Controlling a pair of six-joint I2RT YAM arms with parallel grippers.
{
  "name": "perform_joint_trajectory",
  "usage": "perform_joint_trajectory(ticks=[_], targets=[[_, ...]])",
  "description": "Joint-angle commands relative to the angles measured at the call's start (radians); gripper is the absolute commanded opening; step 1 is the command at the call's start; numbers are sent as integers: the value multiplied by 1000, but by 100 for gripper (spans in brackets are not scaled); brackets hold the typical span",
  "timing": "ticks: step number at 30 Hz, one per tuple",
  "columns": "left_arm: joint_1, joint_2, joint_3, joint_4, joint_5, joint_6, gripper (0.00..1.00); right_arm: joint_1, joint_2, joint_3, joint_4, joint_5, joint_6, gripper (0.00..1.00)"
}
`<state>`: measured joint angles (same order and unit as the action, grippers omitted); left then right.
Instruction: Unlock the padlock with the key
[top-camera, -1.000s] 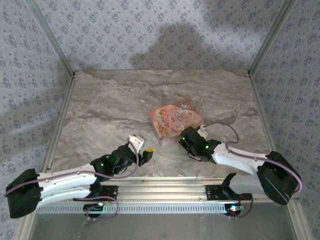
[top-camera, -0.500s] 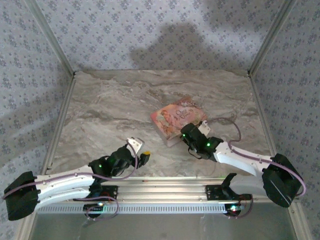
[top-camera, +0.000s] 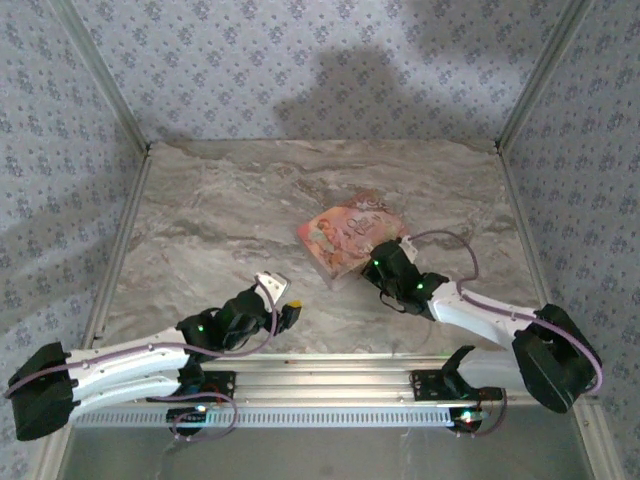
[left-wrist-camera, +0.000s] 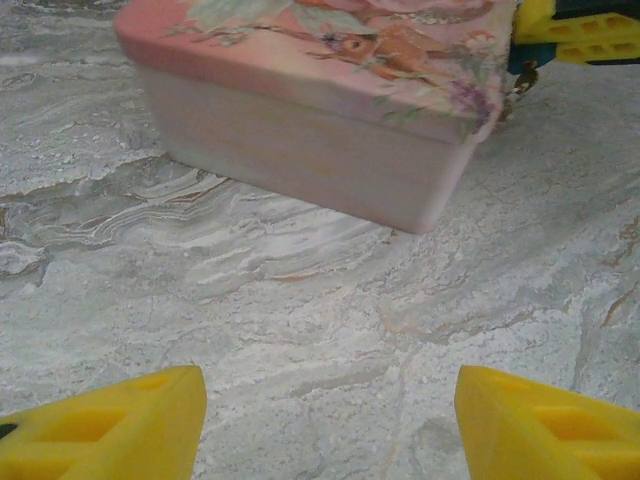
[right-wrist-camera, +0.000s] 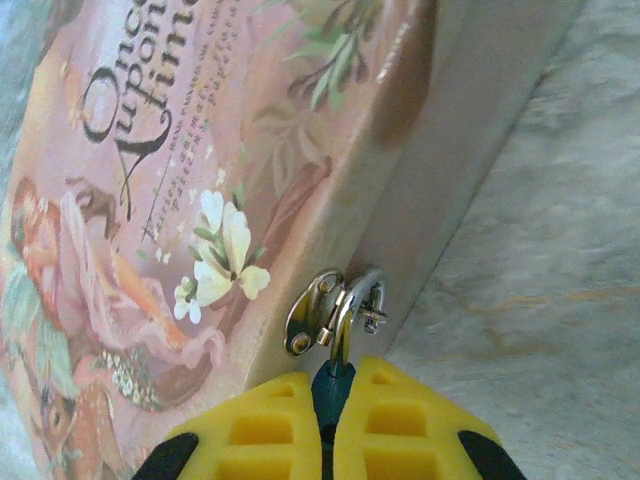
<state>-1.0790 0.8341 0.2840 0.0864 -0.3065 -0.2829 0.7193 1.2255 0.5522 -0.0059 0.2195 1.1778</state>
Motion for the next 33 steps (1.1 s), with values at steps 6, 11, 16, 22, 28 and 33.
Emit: perform_joint_trajectory(ticks=[6, 11, 16, 22, 28, 33], targets=[[7, 0, 56, -72, 12, -15, 67, -10, 11, -34, 208, -152, -226, 0], [7, 3, 63, -80, 17, -27, 67, -36, 18, -97, 306, -176, -160, 0], [7, 17, 71, -83, 21, -38, 67, -88, 70, -95, 361, -308, -175, 0], [7, 24, 75, -86, 27, -44, 67, -101, 131, -119, 494, -428, -176, 0], [7, 17, 81, -102, 27, -42, 67, -97, 99, -115, 503, -455, -235, 0], [7, 20, 71, -87, 25, -48, 67, -99, 86, -109, 460, -477, -324, 0]])
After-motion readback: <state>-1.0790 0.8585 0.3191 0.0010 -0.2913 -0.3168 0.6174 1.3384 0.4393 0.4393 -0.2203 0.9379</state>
